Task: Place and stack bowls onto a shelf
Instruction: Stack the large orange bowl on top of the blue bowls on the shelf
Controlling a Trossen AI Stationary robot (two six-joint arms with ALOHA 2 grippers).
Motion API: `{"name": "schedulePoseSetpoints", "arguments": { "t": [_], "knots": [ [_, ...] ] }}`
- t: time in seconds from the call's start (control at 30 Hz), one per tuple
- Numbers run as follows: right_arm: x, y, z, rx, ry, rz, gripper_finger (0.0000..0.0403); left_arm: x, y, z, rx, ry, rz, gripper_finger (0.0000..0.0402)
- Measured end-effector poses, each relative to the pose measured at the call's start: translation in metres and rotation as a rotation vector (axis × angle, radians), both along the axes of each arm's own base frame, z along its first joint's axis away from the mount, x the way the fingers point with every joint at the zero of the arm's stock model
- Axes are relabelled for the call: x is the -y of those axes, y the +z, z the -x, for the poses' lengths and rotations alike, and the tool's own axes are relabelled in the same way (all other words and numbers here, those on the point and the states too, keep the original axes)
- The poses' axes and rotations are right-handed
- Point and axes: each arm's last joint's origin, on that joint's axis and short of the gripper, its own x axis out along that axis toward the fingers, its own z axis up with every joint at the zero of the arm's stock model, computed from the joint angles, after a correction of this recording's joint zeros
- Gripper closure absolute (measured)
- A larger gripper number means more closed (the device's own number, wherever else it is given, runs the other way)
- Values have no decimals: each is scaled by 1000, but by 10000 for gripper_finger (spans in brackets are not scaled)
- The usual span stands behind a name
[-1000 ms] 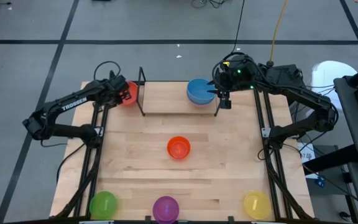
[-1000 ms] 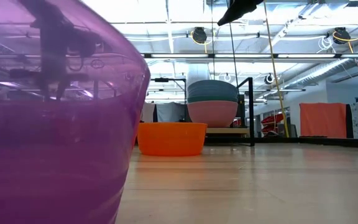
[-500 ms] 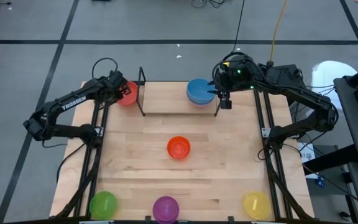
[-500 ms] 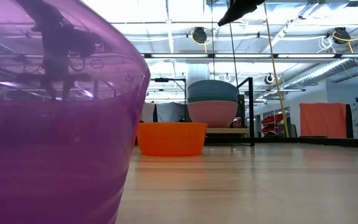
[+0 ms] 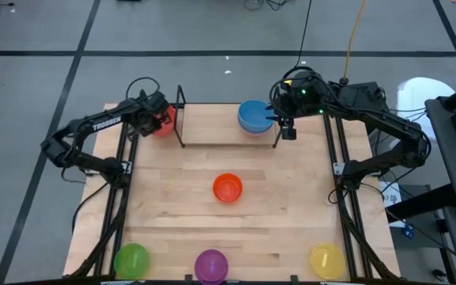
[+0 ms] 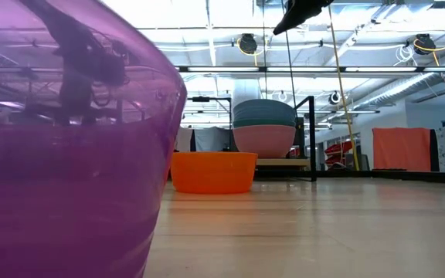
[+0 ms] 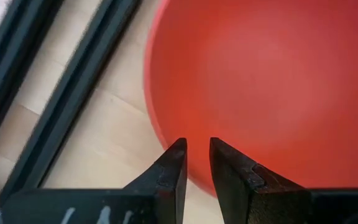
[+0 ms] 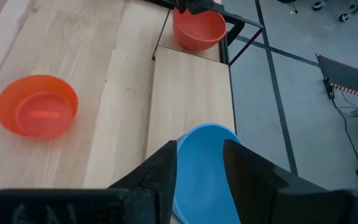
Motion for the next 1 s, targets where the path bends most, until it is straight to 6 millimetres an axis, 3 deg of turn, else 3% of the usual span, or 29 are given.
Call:
{"name": "schedulePoseSetpoints", "arguments": {
  "t": [0.57, 0.9, 1.0],
  "knots": [
    [0, 0, 0, -4, 7, 7, 277, 1, 10, -2, 93, -17, -45, 328],
    [0, 0, 0, -6, 6, 5, 277, 23, 39, 8, 155, -118, -124, 328],
    [0, 0, 0, -8, 6, 5, 277, 35, 42, 19, 131, -59, -71, 328]
  ]
}}
